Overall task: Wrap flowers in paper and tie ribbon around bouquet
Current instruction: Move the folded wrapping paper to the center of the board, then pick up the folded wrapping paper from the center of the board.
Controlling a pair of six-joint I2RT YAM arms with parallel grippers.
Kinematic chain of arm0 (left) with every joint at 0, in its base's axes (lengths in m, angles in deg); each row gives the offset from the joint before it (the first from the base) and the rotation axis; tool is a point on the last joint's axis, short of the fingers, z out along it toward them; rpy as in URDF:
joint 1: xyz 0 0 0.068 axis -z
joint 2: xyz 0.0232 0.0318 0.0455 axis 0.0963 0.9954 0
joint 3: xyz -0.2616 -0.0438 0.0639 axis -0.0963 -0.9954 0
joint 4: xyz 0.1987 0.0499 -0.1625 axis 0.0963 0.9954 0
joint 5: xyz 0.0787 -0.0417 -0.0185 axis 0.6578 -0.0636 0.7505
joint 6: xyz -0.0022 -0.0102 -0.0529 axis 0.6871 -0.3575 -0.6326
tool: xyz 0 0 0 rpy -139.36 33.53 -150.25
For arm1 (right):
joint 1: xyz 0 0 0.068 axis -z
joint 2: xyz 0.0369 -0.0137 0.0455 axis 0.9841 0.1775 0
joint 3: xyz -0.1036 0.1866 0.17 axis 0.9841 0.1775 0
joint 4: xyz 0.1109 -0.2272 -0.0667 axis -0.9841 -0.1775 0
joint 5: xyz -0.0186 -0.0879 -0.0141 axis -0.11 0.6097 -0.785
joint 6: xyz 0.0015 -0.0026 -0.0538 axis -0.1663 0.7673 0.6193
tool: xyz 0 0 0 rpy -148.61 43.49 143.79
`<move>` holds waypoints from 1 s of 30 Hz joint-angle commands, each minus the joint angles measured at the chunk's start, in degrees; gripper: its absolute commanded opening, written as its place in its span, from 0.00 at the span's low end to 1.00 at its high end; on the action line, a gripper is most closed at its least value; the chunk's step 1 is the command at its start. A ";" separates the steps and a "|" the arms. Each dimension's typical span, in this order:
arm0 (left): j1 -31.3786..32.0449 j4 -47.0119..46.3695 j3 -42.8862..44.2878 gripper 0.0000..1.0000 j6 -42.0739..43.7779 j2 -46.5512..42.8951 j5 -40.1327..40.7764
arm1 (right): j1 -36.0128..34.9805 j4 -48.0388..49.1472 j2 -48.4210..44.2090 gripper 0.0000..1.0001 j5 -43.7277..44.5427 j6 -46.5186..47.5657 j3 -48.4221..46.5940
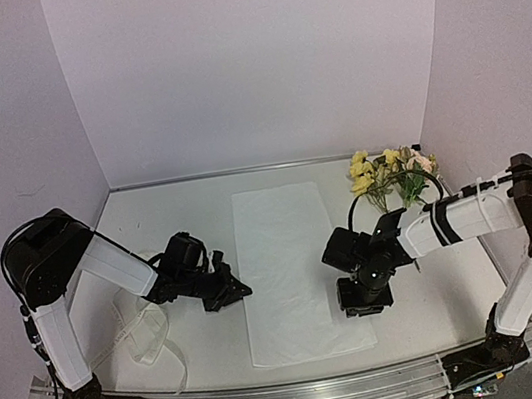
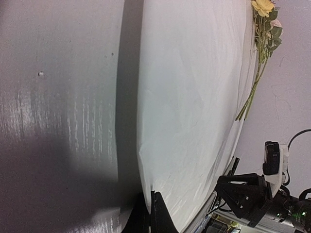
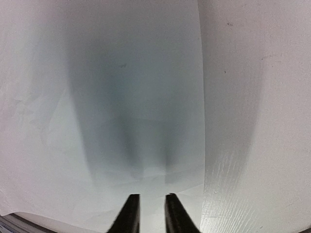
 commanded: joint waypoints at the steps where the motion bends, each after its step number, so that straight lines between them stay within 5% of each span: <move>1: 0.20 1.85 0.26 0.00 1.01 1.55 0.78 | -0.20 -3.79 -2.90 0.57 4.16 2.42 1.38; 4: 0.20 1.94 -0.03 0.00 1.38 1.66 0.82 | -0.13 -2.74 -2.72 0.66 4.31 2.96 2.64; 12: 0.38 0.90 -0.50 0.00 0.90 2.15 1.00 | 0.06 8.47 1.42 0.64 -1.29 -0.38 5.20; 21: 1.18 -0.34 -0.39 0.00 -0.10 3.25 1.21 | 0.10 12.80 2.06 0.40 -3.14 -3.35 5.26; 30: 1.26 -0.34 -1.04 0.00 -0.10 3.20 1.70 | 0.09 5.17 -0.95 0.16 0.72 -0.90 3.00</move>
